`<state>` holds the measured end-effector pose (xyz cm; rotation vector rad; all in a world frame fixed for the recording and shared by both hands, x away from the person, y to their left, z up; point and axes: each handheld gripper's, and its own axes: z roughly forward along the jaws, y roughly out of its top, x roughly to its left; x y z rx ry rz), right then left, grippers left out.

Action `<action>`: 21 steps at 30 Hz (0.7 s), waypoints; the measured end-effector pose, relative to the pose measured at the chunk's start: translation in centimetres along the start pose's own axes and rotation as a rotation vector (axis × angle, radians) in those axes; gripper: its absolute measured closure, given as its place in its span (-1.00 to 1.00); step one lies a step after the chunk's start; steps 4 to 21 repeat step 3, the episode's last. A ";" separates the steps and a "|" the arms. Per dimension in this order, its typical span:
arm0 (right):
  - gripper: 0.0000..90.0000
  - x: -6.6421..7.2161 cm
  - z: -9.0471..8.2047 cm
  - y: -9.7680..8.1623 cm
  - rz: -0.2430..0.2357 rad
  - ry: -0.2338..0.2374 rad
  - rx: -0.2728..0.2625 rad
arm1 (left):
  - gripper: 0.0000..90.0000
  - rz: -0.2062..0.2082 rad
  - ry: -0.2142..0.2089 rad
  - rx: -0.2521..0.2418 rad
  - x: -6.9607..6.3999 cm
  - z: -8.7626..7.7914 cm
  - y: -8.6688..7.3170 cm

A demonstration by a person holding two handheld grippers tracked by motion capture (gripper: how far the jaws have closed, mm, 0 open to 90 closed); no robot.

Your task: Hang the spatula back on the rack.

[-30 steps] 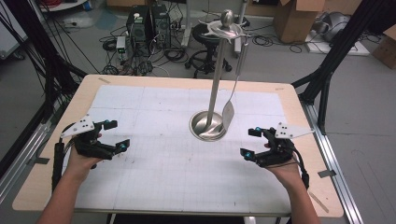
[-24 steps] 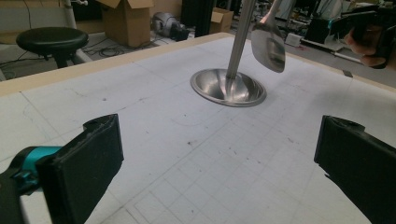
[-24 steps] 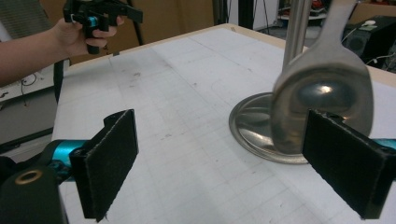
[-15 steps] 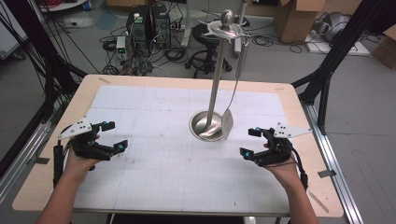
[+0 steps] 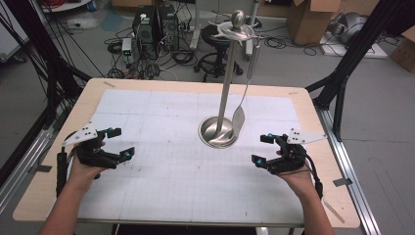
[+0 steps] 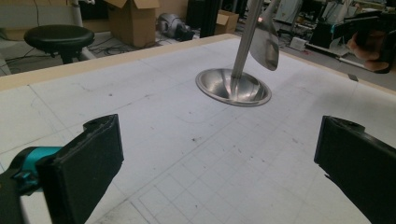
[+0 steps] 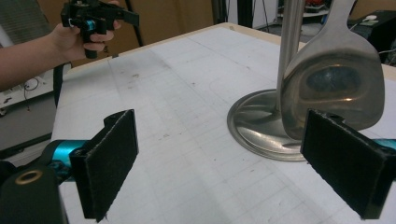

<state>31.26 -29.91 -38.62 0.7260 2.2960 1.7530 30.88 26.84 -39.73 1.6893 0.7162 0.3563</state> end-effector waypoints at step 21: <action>-0.77 0.2 0.1 0.1 -0.009 0.013 0.003 | -0.96 0.000 0.001 0.002 0.1 0.0 0.0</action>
